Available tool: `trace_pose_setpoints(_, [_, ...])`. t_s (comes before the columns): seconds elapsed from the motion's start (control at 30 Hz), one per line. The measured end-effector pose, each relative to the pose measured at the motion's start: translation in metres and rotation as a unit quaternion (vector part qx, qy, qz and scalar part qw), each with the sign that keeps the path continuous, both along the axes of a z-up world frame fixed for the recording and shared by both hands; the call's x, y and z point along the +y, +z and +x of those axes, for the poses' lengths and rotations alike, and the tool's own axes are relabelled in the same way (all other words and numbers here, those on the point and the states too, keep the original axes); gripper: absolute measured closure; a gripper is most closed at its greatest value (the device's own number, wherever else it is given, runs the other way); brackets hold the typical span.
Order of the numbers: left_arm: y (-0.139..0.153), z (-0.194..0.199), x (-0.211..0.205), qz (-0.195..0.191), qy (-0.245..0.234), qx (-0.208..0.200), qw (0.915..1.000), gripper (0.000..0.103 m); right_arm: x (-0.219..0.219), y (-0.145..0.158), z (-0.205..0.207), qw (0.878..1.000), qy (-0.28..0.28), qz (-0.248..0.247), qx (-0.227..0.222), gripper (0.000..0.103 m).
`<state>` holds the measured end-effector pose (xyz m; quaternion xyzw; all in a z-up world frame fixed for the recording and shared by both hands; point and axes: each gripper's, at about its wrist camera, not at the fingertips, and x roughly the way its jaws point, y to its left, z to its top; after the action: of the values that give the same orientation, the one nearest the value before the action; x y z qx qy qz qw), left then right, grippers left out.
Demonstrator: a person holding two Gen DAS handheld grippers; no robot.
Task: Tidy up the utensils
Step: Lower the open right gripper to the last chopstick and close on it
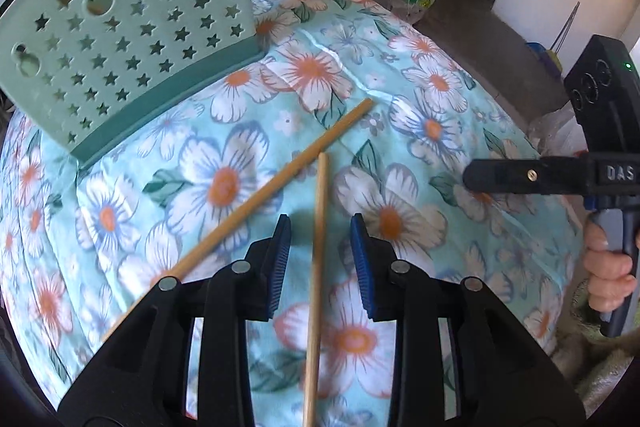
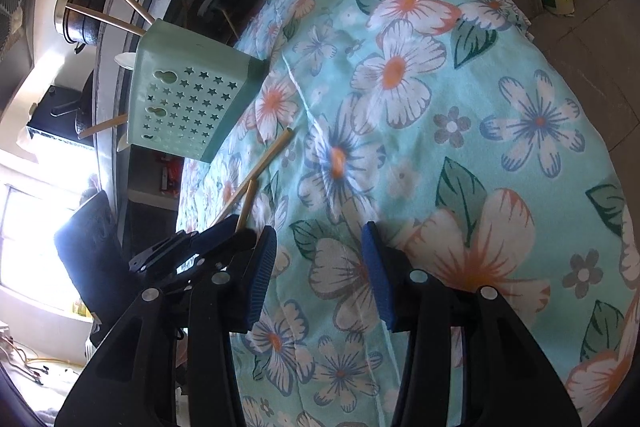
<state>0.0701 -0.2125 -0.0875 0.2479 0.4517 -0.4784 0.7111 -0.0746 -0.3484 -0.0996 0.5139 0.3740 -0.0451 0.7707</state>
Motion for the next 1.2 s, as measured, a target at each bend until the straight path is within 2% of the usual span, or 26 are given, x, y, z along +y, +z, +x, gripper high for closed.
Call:
trace_pose_setpoints(0.07, [-0.001,0.002,-0.002,-0.001,0.003,-0.001,1.0000,0.079,0.001,0.001,0.001,1.000,0.001,-0.002,-0.002,0.055])
trace_pose_setpoints(0.27, [0.000,0.008,0.000,-0.013,0.015,0.008,0.9998,0.098,0.004,0.003,0.003,1.000,0.005,-0.007,-0.004,0.050])
trace_pose_setpoints(0.4, [0.007,0.006,0.009,-0.028,0.026,0.009,0.9992,0.099,0.002,0.002,0.002,1.000,0.003,-0.001,-0.007,0.050])
trace_pose_setpoints(0.67, [0.032,0.009,0.047,-0.082,0.069,0.024,0.9939,0.099,0.003,0.004,0.000,1.000,0.001,0.000,-0.008,0.050])
trace_pose_setpoints(0.9, [0.050,0.018,0.094,-0.129,0.131,0.024,0.9827,0.099,0.013,0.012,0.007,1.000,0.012,0.001,-0.016,0.050])
trace_pose_setpoints(1.2, [0.060,0.032,0.147,-0.170,0.219,0.010,0.9607,0.099,0.024,0.021,0.031,0.999,0.026,0.030,-0.037,0.050])
